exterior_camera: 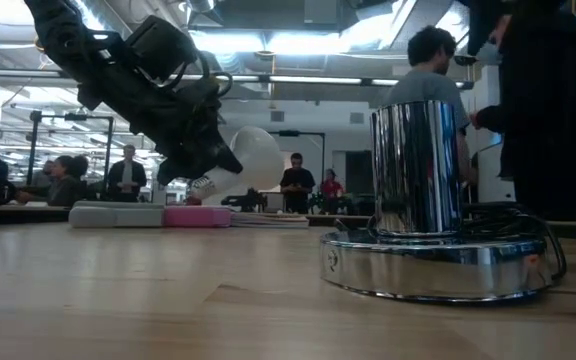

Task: Screw lightbulb
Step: Insert the white lightbulb into the desk lamp

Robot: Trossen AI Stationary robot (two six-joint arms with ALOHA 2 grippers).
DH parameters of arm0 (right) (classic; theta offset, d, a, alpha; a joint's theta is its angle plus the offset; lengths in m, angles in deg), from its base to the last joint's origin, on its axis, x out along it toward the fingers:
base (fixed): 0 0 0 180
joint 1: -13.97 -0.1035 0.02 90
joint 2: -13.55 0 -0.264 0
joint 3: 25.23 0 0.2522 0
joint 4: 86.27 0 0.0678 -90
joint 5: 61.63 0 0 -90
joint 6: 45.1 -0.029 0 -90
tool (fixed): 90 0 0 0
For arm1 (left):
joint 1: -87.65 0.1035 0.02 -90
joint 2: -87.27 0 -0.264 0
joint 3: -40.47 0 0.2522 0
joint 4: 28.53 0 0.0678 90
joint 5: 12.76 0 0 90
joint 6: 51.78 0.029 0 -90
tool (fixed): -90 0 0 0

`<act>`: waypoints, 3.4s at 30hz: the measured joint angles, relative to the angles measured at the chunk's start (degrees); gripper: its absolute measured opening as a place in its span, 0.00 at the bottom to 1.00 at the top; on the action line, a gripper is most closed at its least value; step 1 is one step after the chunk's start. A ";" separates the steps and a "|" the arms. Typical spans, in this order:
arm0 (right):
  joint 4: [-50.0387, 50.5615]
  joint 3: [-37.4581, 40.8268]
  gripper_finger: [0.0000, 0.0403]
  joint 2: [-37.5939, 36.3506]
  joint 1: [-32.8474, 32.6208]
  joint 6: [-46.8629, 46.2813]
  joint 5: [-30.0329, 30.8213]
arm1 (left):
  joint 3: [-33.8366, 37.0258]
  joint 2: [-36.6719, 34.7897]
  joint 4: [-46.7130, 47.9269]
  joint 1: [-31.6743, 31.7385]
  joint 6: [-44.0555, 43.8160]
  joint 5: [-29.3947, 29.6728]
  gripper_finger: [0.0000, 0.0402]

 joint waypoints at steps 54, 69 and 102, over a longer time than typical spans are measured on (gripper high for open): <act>-102.26 50.10 0.49 16.50 0.09 -17.99 16.82 | 0.00 0.00 -26.99 -21.11 8.42 -4.46 0.39; -71.93 34.61 0.49 6.36 0.07 1.05 19.59 | 0.00 0.00 -26.98 -21.09 8.23 -4.39 0.39; -66.20 30.79 0.49 21.59 -9.75 -24.11 -0.92 | 0.00 0.00 -26.51 -21.07 10.80 -4.37 0.39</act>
